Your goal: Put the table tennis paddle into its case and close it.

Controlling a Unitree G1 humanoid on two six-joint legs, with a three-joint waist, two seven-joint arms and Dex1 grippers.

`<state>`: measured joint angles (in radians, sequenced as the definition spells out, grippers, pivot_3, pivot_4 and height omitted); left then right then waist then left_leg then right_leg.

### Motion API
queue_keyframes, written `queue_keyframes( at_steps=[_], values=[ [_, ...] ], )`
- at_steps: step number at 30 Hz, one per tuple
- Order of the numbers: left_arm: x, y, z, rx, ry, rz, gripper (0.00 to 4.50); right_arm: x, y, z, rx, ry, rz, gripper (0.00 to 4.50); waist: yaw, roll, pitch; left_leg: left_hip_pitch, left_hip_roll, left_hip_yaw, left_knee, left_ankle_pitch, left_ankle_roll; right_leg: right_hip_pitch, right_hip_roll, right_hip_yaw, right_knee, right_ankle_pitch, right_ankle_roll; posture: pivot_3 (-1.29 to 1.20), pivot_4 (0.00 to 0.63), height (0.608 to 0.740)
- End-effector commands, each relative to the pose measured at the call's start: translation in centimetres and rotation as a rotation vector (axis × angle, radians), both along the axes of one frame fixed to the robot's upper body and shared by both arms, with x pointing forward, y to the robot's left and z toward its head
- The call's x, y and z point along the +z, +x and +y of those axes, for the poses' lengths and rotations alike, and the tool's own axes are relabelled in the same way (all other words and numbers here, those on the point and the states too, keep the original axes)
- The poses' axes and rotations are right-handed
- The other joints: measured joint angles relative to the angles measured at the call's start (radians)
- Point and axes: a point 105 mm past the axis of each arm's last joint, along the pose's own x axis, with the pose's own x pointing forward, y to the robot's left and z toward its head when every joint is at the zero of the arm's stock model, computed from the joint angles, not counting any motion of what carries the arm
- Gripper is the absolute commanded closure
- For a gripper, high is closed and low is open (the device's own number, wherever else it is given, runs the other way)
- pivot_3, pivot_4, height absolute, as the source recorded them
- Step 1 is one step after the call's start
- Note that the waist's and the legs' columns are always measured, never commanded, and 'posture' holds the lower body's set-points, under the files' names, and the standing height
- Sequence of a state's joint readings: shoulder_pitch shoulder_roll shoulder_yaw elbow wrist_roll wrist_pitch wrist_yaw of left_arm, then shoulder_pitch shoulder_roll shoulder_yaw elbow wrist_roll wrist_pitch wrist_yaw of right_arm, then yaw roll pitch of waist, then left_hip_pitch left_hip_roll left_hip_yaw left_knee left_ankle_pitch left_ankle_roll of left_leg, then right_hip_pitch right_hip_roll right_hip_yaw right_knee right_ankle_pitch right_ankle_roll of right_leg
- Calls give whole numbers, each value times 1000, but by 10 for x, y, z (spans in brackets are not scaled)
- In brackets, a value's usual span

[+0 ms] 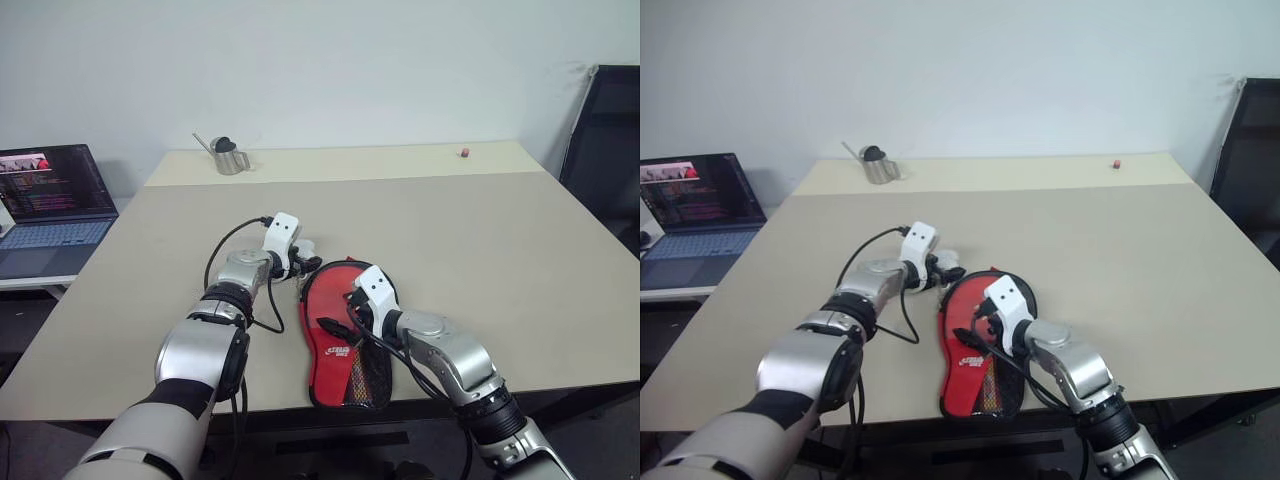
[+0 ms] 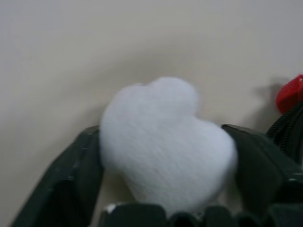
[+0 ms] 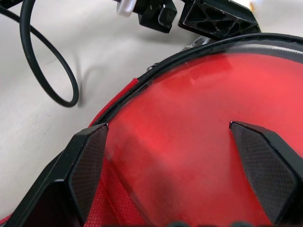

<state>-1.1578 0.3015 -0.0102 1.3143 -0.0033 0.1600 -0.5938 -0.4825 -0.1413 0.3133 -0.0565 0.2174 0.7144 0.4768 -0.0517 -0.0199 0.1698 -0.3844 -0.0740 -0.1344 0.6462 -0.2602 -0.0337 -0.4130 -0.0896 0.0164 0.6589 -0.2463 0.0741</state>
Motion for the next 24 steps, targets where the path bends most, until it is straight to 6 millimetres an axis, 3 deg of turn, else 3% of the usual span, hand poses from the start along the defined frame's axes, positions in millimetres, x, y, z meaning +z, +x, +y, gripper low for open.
queue_keyframes(
  at_steps=[1, 5, 9, 14, 24],
  values=[
    [7, 2, -2, -8, 2, -34, 1654, 13, -1, 0, -11, 34, -31, 0, 0, 0, 0, 0, 0, 0, 0, 0, 0, 0, 0, 0, 0, 0, 0, 0, 150, 740],
    [5, 1, -1, -13, 9, -33, 2941, 6, -2, -1, -20, 9, -8, 0, 0, 0, 0, 0, 0, 0, 0, 0, 0, 0, 0, 0, 0, 0, 0, 0, 150, 740],
    [2, 1, 1, -55, 147, -78, 3993, -26, 4, -17, -113, -105, 73, 0, 0, -1, -1, 1, 0, 0, 0, 0, 0, 1, 0, 0, 1, 0, 0, 0, 150, 740],
    [14, 6, -12, -97, 242, -189, 4078, -33, 4, -24, -147, -122, 97, 0, 4, -3, -2, 3, 0, -1, 0, 0, 0, 3, 0, 0, 2, 0, 0, 0, 150, 740],
    [41, 13, -56, -197, 427, -386, 4079, -53, -11, -32, -194, -143, 175, 0, 20, -6, -4, 4, -1, -1, 1, 0, 0, 5, 0, -1, 1, 0, 0, 0, 150, 740]
  ],
)
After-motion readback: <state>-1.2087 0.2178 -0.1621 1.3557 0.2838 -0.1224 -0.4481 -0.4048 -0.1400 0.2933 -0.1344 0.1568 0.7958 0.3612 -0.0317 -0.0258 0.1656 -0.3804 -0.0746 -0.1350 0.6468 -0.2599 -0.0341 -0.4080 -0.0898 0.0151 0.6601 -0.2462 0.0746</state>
